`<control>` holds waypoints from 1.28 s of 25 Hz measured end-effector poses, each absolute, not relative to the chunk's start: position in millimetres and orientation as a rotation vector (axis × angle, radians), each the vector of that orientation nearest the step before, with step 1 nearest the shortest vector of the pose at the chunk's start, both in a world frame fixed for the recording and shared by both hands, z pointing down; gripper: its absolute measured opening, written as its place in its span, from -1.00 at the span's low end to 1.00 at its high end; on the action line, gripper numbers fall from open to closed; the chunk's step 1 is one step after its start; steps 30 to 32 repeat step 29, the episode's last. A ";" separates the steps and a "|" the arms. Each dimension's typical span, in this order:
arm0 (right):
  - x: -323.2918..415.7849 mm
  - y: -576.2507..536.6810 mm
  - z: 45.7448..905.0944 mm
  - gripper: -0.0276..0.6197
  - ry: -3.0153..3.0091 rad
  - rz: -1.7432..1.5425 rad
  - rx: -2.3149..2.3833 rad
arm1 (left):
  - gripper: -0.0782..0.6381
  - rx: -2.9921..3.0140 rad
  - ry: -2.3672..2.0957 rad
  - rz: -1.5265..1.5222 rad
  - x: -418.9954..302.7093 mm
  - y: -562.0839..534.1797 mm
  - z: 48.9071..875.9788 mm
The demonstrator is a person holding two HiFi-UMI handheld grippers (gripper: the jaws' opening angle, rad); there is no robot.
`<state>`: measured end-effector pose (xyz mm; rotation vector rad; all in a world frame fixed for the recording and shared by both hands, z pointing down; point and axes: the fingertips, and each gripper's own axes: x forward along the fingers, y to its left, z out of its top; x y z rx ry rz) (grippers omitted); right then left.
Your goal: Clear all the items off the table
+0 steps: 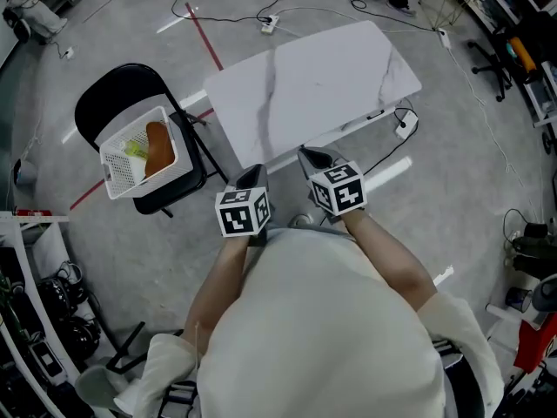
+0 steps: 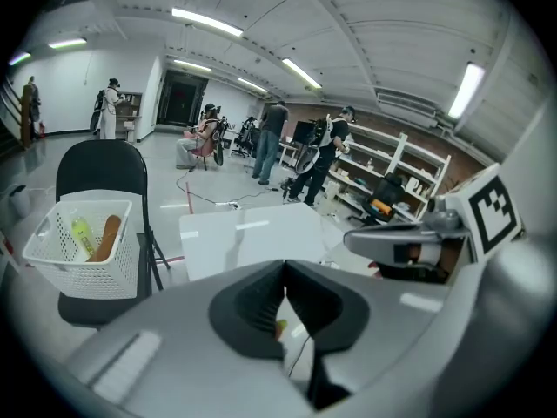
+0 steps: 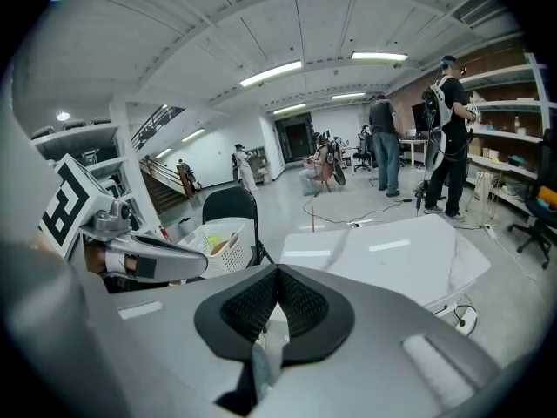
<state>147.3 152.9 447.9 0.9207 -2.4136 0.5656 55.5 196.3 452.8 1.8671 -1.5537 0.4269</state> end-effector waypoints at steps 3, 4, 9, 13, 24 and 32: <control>160.7 156.2 447.6 -0.92 -2.406 0.545 0.936 | -0.76 1.885 -1.545 0.439 68.4 197.0 452.9; 164.0 157.3 447.8 -0.92 -2.403 0.539 0.941 | -0.76 1.889 -1.543 0.440 71.7 197.3 453.3; 177.0 158.9 442.0 -0.92 -2.409 0.518 0.969 | -0.76 1.897 -1.526 0.462 86.0 197.7 456.9; 185.0 163.1 443.7 -0.92 -2.405 0.524 0.970 | -0.76 1.917 -1.508 0.482 96.1 195.8 454.8; 181.2 159.8 441.8 -0.92 -2.430 0.530 0.964 | -0.76 1.926 -1.519 0.468 92.8 191.2 444.6; 179.3 153.0 439.7 -0.92 -2.442 0.511 0.963 | -0.76 1.920 -1.532 0.453 88.9 186.6 443.6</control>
